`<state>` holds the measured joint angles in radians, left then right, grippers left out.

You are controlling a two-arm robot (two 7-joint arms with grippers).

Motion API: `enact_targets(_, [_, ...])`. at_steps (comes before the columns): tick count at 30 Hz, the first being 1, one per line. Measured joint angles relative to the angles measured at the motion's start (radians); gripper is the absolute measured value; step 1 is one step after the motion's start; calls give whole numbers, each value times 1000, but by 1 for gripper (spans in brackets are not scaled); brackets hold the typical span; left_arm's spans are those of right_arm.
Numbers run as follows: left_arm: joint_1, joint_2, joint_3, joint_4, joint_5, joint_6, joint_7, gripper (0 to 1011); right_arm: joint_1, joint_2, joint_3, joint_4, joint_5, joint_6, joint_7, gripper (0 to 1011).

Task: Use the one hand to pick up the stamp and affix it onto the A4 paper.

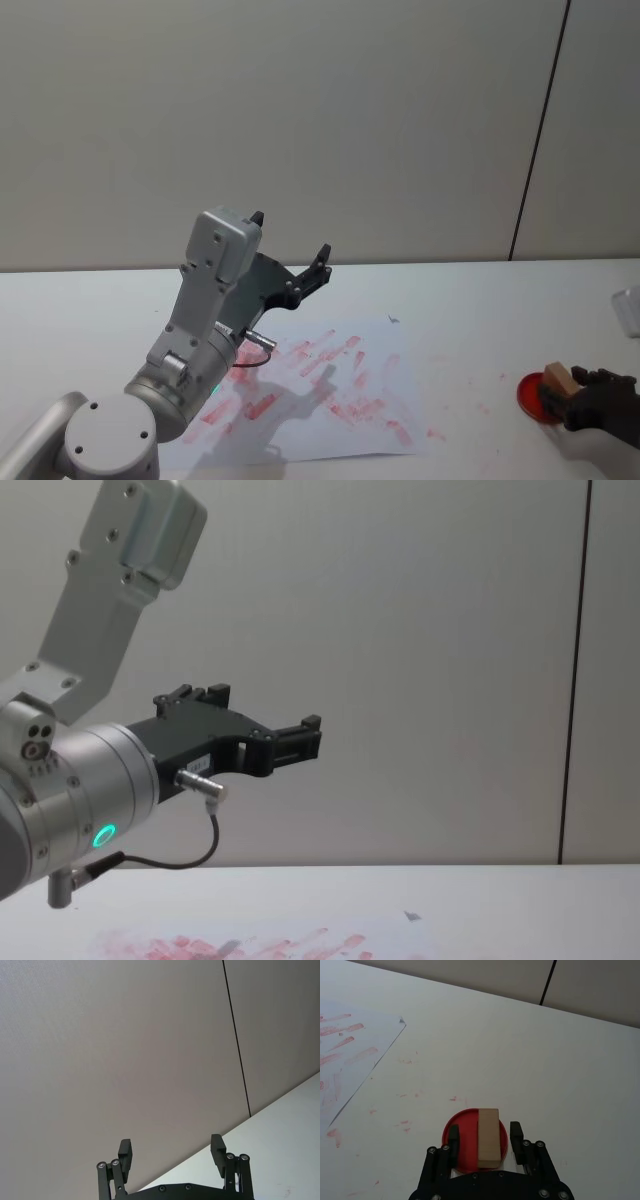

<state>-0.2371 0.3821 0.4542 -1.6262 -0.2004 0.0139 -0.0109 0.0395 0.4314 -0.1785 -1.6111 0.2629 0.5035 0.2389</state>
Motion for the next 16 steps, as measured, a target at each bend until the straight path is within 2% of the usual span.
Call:
enact_targets(5, [0,0,0,0,0,0,0,1001,1,-1,-1,2,-1,-1,1,729])
enact_targets(6, [0,0,0,0,0,0,0,1001,1,-1,-1,2,-1,-1,1,729])
enact_targets(8, [0,0,0,0,0,0,0,1002,1,-1,-1,2,-2,-1,1,815])
enact_targets(9, [0,0,0,0,0,0,0,1001,1,-1,-1,2,-2,-1,1,815])
enact_targets(11, [0,0,0,0,0,0,0,1001,1,-1,-1,3,-3,-1,1,908])
enact_targets(16, [0,0,0,0,0,0,0,1001,2,-2,-2,3,-3,-2,2,1001])
